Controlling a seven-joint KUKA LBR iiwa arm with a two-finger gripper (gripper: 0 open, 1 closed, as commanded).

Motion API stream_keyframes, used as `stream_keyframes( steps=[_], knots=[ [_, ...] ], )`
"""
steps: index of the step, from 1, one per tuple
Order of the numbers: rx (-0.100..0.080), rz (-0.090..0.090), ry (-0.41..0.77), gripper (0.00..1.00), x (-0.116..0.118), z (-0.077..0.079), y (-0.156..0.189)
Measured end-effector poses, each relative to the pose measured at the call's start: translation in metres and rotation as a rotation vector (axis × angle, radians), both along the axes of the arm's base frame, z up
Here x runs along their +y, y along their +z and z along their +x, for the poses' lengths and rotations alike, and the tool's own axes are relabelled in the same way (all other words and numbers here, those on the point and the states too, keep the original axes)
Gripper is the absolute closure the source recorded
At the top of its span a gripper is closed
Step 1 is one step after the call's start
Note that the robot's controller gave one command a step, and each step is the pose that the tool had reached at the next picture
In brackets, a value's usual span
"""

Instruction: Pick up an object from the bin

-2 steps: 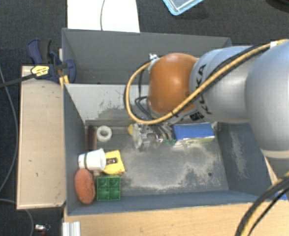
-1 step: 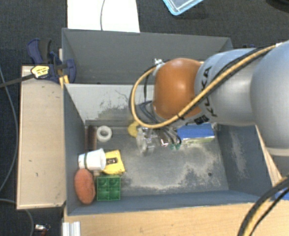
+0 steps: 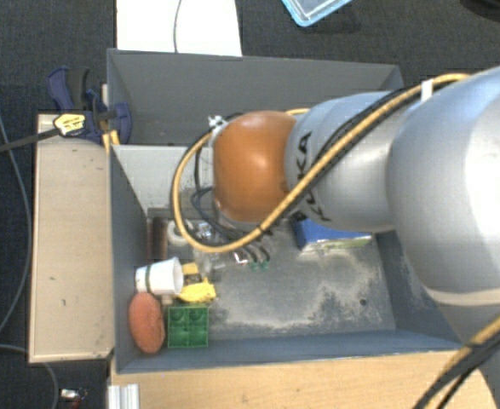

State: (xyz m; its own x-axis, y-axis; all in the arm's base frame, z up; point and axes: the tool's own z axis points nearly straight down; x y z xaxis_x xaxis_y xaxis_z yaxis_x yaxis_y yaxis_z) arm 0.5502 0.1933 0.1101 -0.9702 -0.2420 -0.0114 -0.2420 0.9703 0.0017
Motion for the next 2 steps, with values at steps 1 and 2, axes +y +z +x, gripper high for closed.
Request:
stream_keyframes(
  steps=[1, 2],
  knots=[
    [0.002, 0.0, -0.135, 1.0, -0.035, 0.02, -0.011],
    [-0.005, 0.007, -0.01, 0.0, 0.017, -0.005, 0.047]
  ],
)
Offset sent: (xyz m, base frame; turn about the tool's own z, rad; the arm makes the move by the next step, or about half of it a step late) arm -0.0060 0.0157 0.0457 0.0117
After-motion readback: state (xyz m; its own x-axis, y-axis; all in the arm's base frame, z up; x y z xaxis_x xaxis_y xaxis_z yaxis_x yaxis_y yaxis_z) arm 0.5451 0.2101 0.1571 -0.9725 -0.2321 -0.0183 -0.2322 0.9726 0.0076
